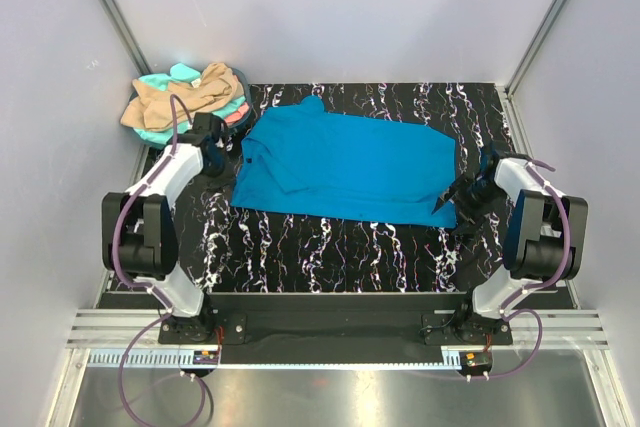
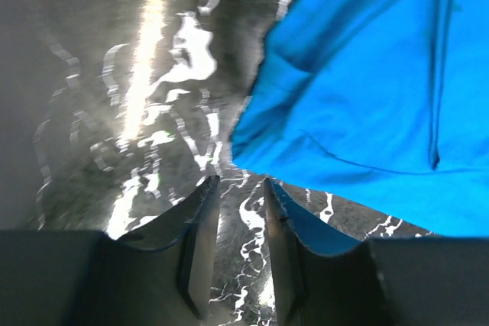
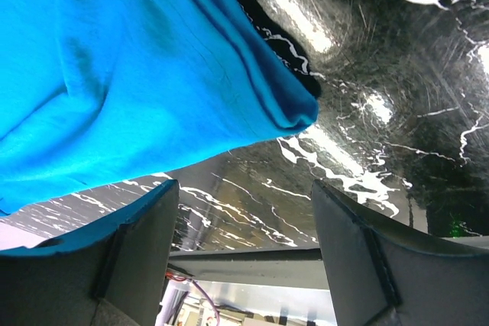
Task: Fold and stack the t-shirts
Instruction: Fold the tshirt
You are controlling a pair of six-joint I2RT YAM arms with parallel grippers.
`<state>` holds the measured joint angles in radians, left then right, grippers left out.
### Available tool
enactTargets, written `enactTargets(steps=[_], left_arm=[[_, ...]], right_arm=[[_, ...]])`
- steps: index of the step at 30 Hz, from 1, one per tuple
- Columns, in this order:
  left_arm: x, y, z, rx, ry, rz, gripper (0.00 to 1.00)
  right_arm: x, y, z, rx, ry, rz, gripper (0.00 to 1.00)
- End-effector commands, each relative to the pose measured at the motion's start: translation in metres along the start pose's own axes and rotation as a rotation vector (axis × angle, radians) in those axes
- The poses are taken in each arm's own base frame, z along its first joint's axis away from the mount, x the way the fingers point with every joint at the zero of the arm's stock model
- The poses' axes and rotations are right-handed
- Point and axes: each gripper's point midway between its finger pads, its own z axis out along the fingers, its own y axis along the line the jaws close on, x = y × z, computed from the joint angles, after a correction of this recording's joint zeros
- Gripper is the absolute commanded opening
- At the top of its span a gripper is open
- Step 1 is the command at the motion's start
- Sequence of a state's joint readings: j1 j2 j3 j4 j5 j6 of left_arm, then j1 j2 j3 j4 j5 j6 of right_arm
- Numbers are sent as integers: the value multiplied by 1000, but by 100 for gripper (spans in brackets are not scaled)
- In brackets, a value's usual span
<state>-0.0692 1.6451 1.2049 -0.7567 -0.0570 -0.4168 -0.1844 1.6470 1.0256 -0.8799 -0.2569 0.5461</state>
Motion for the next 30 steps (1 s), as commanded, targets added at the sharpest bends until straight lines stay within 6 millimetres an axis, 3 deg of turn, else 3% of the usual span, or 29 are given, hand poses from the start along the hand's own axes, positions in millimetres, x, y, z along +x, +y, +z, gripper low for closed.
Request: enactTargets(steps=[1,11,18,30], left_arm=[[4,-15,4,78,6,48,36],[9,-15,27,20,19,179,29],[14,-8,35,-18,36,186,31],[10,-1,43,-69,34,195,25]], right_arm=[[-1,7,-4,-48,-14,0,77],[-1,11,-1,-70,-4,4,77],[1,9,2,-64,6,12,77],[-4,-3,12,-24,7,47,73]])
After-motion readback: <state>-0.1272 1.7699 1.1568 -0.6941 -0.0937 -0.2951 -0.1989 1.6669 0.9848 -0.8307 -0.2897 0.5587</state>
